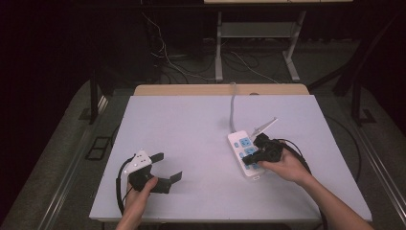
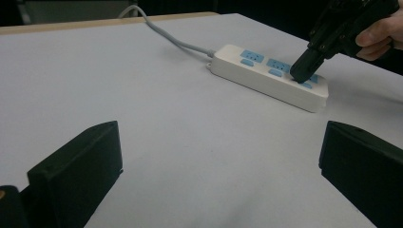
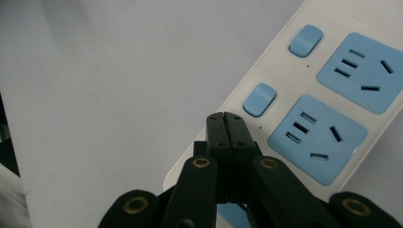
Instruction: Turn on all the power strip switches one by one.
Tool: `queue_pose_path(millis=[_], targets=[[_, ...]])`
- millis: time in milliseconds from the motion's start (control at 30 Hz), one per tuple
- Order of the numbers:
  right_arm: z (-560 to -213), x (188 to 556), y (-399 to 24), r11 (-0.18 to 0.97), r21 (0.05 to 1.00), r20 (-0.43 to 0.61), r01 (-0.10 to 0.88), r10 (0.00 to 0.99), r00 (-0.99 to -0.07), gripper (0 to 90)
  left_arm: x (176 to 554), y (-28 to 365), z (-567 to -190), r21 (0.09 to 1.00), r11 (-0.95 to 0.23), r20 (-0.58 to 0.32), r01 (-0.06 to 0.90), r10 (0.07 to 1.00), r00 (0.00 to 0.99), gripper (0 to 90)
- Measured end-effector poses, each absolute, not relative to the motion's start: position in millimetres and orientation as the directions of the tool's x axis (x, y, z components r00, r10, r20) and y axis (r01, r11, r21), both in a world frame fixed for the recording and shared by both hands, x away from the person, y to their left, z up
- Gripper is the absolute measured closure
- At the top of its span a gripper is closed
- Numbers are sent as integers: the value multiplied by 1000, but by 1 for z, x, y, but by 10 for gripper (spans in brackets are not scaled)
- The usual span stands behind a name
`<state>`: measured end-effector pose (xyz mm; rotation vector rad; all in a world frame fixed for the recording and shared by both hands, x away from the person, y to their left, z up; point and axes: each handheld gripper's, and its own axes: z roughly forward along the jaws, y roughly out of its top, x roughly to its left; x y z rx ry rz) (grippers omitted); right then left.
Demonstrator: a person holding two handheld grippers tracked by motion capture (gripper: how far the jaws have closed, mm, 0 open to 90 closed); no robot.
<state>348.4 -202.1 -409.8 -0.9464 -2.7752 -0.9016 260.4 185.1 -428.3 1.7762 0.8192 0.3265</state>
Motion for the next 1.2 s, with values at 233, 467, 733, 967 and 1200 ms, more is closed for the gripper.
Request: queue_pose_path(millis=[233, 467, 733, 967, 1200], targets=[[-410, 347, -201, 639, 508, 237, 578, 542, -806, 900, 261, 187, -428, 916, -158, -174, 368, 671, 721, 0], [-409, 343, -196, 663, 498, 203, 559, 538, -818, 900, 260, 186, -428, 918, -156, -174, 366, 670, 721, 0], [-407, 343, -198, 660, 502, 192, 559, 545, -816, 900, 262, 187, -429, 917, -148, -182, 371, 671, 719, 0], [-396, 345, -212, 598, 545, 241, 588, 560, -793, 900, 262, 186, -430, 915, -153, -183, 374, 668, 721, 0], [-387, 346, -215, 595, 548, 239, 588, 562, -792, 900, 262, 185, -430, 915, -154, -182, 373, 668, 722, 0]])
